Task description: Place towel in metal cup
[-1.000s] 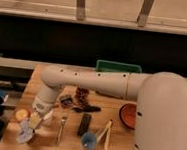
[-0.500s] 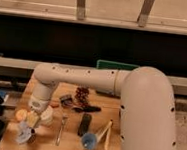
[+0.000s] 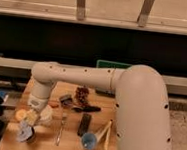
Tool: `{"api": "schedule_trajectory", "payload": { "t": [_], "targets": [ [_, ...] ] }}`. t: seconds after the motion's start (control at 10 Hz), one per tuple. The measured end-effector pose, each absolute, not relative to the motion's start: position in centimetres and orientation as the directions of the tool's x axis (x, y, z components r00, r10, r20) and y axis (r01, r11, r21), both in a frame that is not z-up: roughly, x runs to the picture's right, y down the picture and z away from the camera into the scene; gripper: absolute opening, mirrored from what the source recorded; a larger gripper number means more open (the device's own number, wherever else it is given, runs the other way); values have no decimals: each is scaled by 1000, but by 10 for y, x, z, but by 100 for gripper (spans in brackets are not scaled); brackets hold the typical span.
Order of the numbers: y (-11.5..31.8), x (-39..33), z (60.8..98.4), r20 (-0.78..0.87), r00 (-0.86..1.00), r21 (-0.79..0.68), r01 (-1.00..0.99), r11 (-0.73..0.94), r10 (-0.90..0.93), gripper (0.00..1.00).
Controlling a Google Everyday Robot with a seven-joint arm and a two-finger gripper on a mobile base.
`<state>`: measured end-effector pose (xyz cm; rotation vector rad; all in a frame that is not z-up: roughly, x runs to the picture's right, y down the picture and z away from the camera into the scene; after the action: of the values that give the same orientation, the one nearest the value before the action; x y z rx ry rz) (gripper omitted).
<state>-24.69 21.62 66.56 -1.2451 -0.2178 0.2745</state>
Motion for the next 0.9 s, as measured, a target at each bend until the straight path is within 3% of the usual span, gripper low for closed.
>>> {"api": "schedule_trajectory", "payload": {
  "t": [0.4, 0.9],
  "targets": [
    [178, -245, 659, 50, 929, -903, -115, 414, 366, 77],
    [191, -239, 662, 54, 924, -913, -107, 393, 379, 80]
  ]
}}
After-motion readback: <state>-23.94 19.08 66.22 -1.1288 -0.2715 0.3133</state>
